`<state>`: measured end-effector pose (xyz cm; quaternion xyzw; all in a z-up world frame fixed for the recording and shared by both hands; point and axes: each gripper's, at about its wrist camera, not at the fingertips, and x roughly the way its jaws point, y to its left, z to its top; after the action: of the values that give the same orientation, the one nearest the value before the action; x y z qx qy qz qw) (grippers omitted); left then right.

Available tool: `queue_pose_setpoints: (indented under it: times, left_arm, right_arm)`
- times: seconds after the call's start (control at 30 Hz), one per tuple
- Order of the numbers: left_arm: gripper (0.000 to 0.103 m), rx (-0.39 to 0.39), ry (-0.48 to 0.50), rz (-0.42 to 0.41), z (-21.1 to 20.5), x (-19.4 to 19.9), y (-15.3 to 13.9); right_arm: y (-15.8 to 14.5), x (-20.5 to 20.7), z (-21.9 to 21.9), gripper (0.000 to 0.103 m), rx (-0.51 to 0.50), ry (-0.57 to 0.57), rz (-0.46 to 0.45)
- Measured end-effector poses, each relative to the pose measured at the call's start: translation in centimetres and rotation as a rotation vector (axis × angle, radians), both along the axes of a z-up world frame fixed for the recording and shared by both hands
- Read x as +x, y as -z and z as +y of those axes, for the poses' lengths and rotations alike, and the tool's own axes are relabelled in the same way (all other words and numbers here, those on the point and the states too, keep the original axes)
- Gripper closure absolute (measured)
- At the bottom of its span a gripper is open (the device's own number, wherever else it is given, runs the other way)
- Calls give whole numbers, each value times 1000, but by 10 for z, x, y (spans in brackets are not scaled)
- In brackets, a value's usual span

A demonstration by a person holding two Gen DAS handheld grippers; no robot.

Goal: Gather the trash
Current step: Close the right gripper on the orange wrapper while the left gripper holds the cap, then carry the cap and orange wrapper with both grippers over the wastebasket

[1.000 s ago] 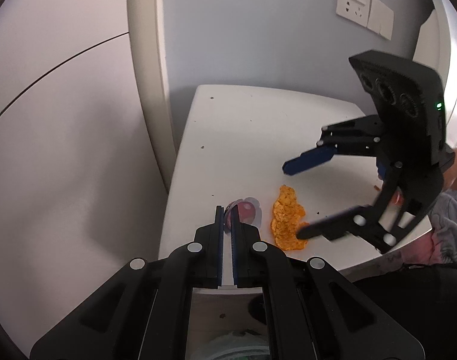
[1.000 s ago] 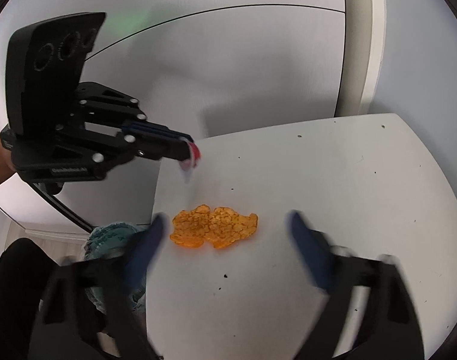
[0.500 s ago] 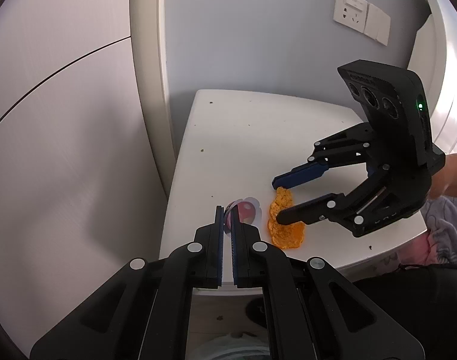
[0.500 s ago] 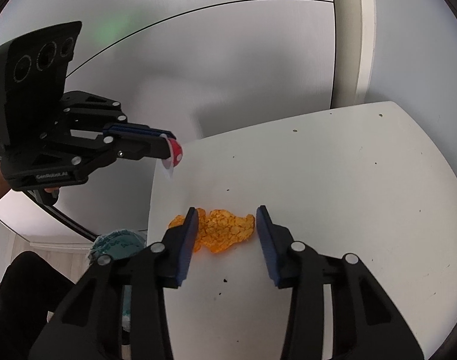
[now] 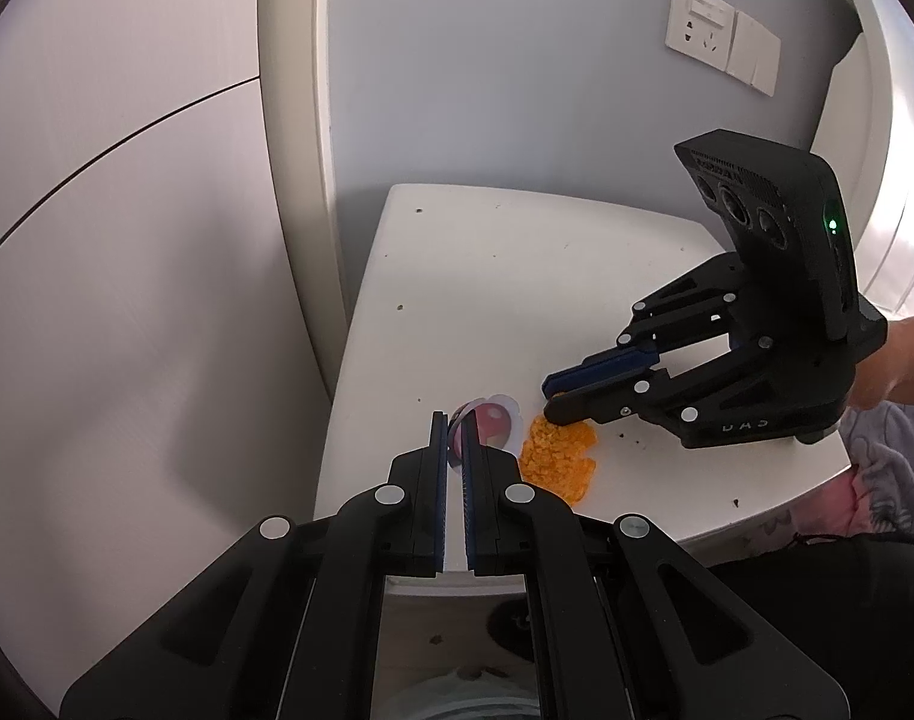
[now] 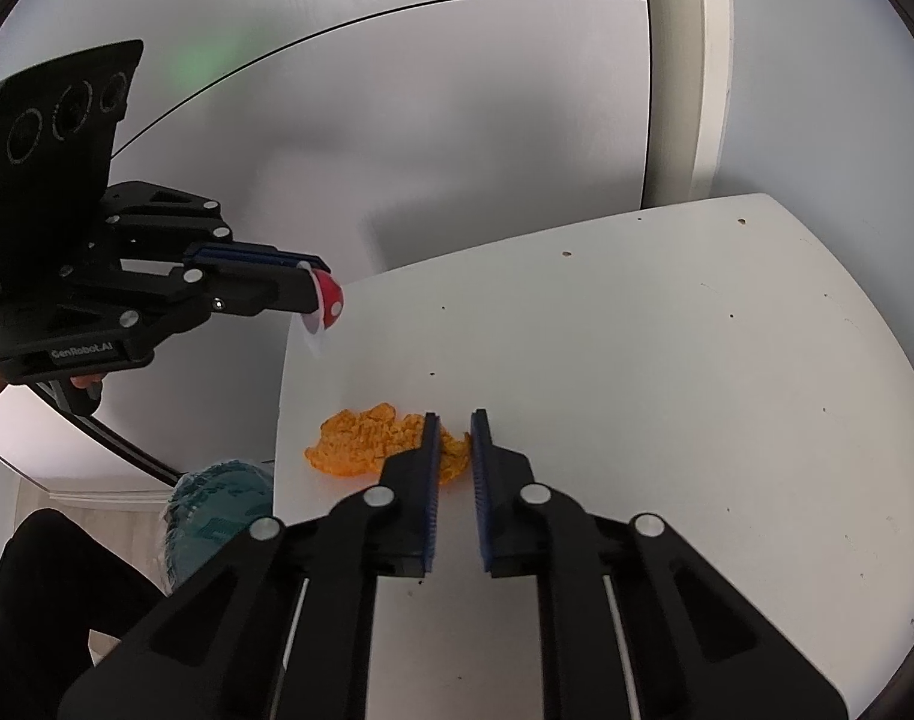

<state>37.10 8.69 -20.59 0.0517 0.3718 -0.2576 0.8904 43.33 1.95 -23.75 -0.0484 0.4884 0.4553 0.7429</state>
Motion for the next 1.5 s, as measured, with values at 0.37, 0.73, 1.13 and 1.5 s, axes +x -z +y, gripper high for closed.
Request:
queue_pose_setpoints:
  times: [0.37,0.73,1.13,1.5]
  left_arm:
    - [100,-6,-12,-9,4,-6,-9]
    - [100,-13,-24,-39,6,-22,-31]
    - [100,-8,-51,-88,11,-64,-64]
    - [100,8,-131,-98,36,-122,-76]
  right_arm:
    - [-5,0,-8,98,6,25,-11]
    - [-37,-5,-12,98,33,28,-51]
    - [-89,-23,-6,98,74,-4,-121]
    - [-116,-55,23,98,119,-84,-148]
